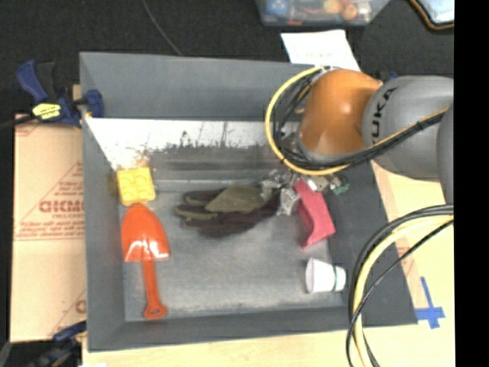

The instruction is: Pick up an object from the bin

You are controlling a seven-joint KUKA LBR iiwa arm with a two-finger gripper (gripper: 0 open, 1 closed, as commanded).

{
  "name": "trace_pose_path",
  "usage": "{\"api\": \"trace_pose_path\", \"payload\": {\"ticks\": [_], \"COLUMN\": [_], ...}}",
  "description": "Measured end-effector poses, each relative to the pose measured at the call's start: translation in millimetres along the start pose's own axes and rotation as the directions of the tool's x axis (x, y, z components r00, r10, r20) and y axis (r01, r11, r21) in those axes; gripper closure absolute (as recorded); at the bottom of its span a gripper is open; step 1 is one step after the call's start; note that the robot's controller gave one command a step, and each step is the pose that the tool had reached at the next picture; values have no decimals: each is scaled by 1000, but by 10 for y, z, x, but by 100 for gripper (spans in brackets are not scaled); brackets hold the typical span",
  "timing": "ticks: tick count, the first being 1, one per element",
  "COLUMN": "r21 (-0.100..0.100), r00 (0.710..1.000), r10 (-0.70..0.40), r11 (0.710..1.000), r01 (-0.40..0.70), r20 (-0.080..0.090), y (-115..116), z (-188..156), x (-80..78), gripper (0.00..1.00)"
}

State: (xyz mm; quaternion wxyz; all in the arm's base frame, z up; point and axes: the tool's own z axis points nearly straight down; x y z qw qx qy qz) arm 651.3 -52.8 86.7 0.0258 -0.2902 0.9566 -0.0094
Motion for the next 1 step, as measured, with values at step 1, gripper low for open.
{"api": "trace_pose_path", "payload": {"ticks": [1], "r21": [1], "r00": [1000], "r10": [2], "r11": [1000], "r01": [-2], "r20": [1], "y": [14], "z": [-993], "x": [-42], "gripper": [100]}}
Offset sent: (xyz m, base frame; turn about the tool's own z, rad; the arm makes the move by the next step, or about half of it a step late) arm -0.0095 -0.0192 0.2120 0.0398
